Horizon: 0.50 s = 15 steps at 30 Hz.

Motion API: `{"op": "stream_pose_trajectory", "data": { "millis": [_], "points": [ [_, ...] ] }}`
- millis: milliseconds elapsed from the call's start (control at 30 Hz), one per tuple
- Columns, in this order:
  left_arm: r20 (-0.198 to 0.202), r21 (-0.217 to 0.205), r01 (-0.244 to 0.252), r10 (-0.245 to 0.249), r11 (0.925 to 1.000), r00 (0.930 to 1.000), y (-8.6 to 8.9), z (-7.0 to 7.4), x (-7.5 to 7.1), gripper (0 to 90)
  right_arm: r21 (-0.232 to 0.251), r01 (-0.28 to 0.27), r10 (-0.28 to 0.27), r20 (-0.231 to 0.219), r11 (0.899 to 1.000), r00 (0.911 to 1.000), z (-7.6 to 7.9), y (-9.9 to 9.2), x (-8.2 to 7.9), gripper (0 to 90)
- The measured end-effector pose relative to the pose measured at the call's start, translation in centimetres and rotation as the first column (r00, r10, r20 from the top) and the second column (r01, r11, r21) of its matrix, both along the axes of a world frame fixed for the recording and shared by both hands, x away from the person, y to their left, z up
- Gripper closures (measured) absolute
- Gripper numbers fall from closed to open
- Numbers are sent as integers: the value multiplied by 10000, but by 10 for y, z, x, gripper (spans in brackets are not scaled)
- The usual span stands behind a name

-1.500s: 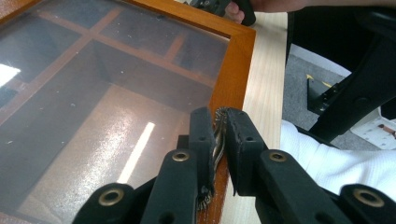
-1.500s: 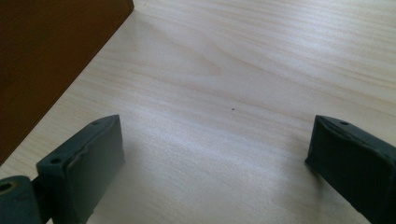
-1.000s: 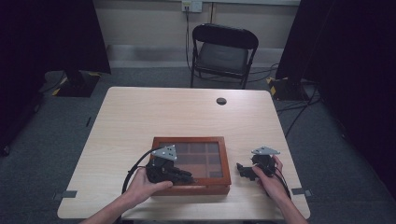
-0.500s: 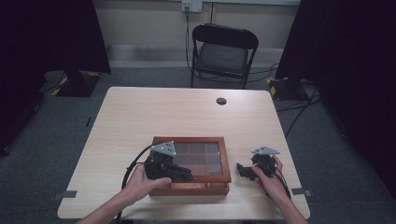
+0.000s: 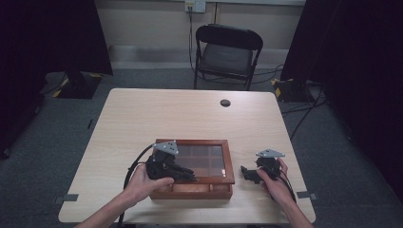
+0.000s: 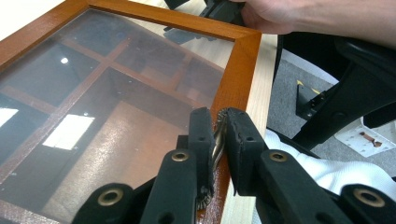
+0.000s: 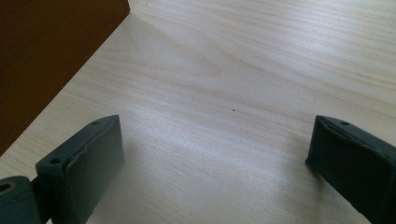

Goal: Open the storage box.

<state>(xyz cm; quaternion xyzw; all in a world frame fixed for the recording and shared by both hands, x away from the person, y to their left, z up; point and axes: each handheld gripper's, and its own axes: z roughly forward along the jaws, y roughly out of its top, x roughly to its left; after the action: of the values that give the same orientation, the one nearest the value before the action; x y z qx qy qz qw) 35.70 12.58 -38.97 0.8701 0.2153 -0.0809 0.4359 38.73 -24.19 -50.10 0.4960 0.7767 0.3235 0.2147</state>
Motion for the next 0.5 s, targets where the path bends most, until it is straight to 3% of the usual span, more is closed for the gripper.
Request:
{"op": "stream_pose_trajectory", "data": {
  "millis": [200,300,367,500],
  "points": [
    [-10,54,9,-8,10000,10000,-2,0,0,810,-1,1,-1,0,10000,10000,0,0,0,27],
    [-60,-193,1,-2,9998,10000,0,1,2,810,5,-4,4,-2,10000,10000,0,0,0,27],
    [6,-10,32,-32,10000,10000,0,3,2,810,0,-24,24,15,10000,10000,0,0,0,26],
    [-21,-47,51,-51,10000,10000,0,5,3,811,-1,-42,42,22,10000,10000,0,0,0,26]
  ]
}}
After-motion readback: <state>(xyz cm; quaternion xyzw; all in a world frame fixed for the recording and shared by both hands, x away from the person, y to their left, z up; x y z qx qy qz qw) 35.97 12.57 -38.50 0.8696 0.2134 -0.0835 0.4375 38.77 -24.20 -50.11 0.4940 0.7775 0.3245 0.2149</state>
